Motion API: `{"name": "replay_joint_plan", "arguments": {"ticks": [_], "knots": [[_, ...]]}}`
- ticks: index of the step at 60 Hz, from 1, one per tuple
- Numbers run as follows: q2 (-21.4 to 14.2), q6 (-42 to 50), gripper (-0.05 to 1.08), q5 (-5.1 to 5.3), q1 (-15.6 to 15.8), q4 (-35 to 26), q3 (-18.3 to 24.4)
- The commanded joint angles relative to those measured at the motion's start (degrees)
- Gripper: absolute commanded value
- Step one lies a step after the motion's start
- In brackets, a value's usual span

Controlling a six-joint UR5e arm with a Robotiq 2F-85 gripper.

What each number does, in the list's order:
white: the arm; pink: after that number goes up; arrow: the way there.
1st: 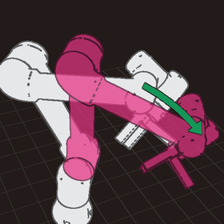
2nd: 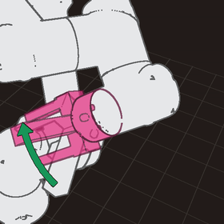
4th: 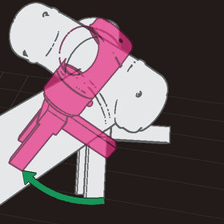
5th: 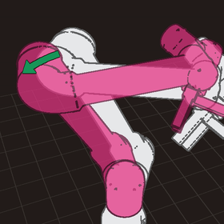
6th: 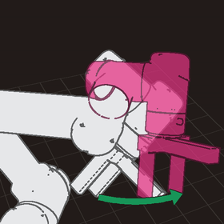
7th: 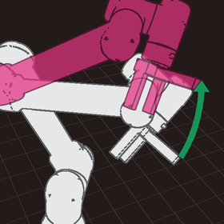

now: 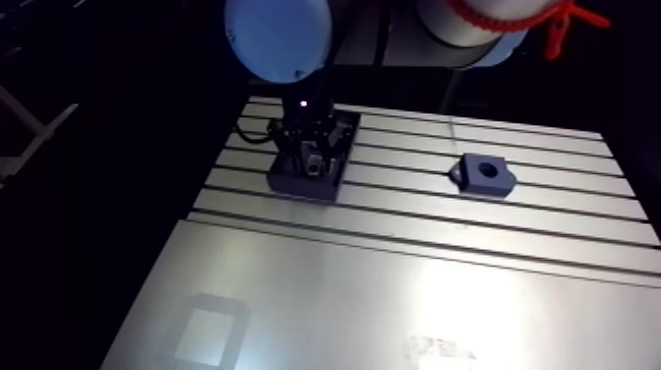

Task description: Pick up the bearing and press it into the housing until flush.

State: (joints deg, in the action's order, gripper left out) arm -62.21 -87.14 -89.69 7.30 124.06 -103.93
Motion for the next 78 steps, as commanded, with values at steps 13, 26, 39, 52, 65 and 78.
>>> {"name": "replay_joint_plan", "arguments": {"ticks": [13,26,39,52,65,78], "knots": [[-0.3,0.0,0.52,0.00,0.0,0.0,-0.1],[-0.5,0.0,0.56,0.00,0.0,0.0,-0.4],[-0.8,-0.1,0.60,0.00,0.0,0.0,-0.4],[-2.0,-0.1,0.63,0.08,-0.1,-0.2,-0.3],[-4.2,-1.1,0.64,0.08,-0.1,-0.9,0.2],[-5.4,-1.4,0.65,0.08,-0.1,-3.5,1.0]]}}
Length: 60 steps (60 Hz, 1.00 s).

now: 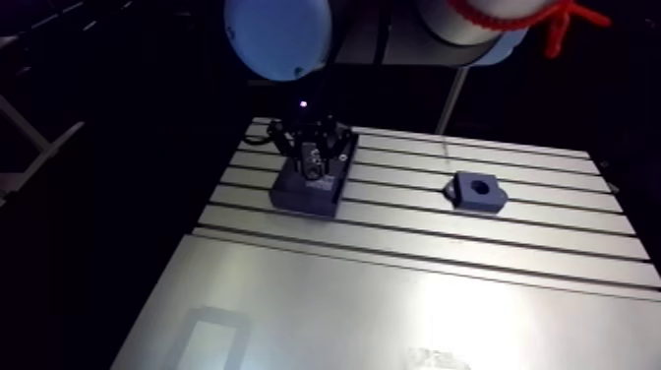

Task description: Pick up the bearing and press it into the housing until flush.

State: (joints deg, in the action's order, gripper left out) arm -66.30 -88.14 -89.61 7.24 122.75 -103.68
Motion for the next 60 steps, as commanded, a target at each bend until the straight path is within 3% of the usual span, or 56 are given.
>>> {"name": "replay_joint_plan", "arguments": {"ticks": [1,14,36,42,60], "knots": [[-1.3,-0.4,0.65,0.00,0.0,-2.1,0.8],[-2.8,-6.4,0.66,-0.24,-1.3,-3.3,1.7],[-4.1,-15.8,0.66,-2.43,-9.2,-6.0,3.8],[-4.1,-17.0,0.66,-2.54,-10.8,-6.7,4.5],[-3.7,-17.9,0.66,-3.33,-13.0,-6.6,4.8]]}}
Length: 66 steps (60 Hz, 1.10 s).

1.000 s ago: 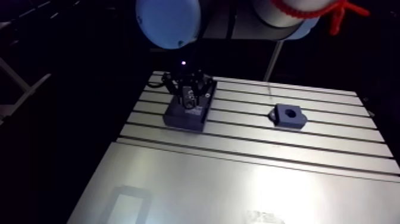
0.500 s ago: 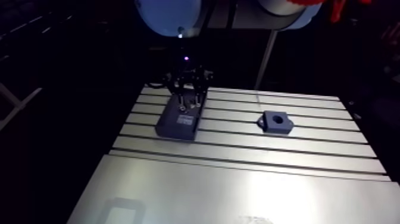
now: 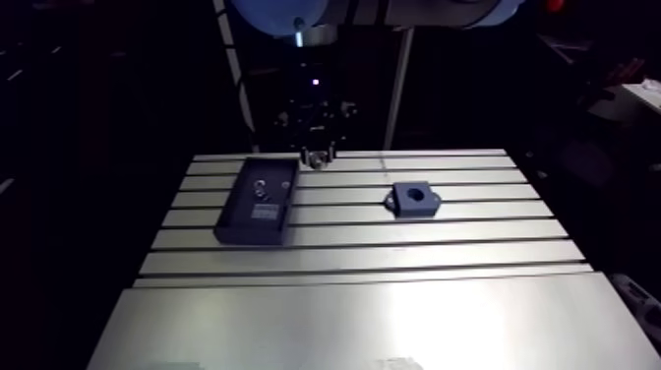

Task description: Pick up the bearing and press it into the housing until flush.

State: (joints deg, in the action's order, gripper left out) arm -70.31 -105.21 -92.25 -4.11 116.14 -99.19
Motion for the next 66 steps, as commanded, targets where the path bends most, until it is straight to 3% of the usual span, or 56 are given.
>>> {"name": "replay_joint_plan", "arguments": {"ticks": [1,66], "knots": [[0.5,-0.8,0.66,-0.69,-2.0,0.0,0.4],[3.3,-3.2,0.67,-0.62,-12.2,2.2,0.4]]}}
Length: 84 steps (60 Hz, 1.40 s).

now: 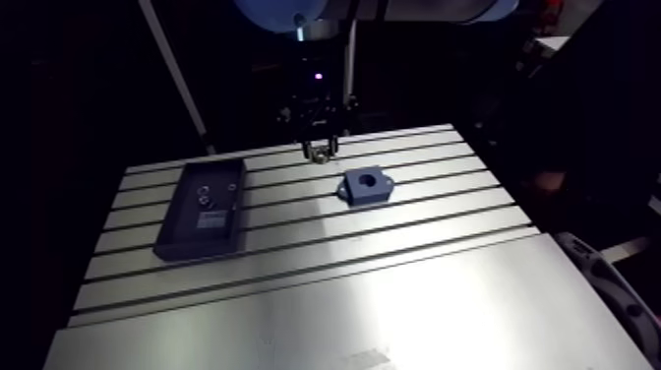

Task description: Pick up the bearing and press it into the housing until flush.

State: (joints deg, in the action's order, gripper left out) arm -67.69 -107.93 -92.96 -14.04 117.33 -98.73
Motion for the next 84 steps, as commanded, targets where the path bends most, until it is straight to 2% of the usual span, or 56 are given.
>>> {"name": "replay_joint_plan", "arguments": {"ticks": [1,35,84], "knots": [[0.7,-0.5,0.67,0.09,-2.2,1.0,0.0],[1.7,-3.2,0.67,-0.07,-6.2,1.1,-0.2],[3.7,-3.5,0.68,-0.07,-8.2,3.5,-1.1]]}}
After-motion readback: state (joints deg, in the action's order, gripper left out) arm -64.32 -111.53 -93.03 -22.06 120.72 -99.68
